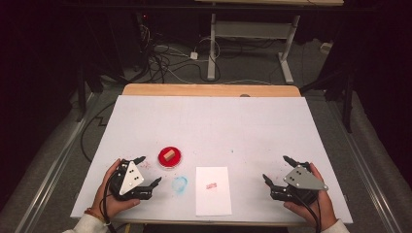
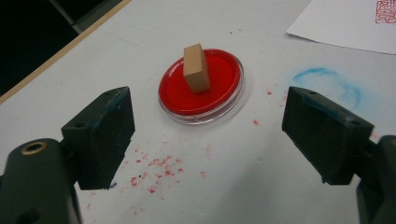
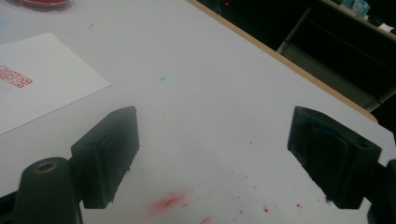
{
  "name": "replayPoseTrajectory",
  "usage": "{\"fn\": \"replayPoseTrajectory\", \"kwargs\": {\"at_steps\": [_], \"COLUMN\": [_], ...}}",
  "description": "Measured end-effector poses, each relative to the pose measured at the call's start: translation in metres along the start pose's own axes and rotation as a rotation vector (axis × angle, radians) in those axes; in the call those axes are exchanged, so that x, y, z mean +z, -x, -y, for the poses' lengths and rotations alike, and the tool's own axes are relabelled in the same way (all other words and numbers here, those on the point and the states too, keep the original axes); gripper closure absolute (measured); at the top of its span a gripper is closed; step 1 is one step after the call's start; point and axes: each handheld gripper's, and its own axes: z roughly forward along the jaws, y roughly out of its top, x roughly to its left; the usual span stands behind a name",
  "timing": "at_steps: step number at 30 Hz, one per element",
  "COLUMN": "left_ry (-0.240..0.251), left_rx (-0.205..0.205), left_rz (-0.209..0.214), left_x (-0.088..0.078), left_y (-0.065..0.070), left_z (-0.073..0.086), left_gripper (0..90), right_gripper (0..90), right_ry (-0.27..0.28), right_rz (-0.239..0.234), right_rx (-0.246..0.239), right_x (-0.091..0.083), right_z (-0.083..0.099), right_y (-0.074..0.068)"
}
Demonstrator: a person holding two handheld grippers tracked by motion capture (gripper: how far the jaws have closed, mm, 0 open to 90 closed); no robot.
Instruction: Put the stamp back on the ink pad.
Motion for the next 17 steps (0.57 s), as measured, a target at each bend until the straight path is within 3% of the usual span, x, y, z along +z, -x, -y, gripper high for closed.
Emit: {"fn": "replayPoseTrajectory", "kwargs": {"at_steps": [17], "left_ry": [-0.005], "left_rx": [-0.018], "left_rz": [-0.002], "left_x": [0.0044], "left_y": [-0.0031], "left_z": [-0.0015], "left_gripper": [16.6], "right_gripper": [16.9], "right_ry": [0.0], "right_rz": [-0.002], "right_rx": [0.006], "right_x": [-0.0002], "right_z": [0.0014], "right_y": [0.0025]}}
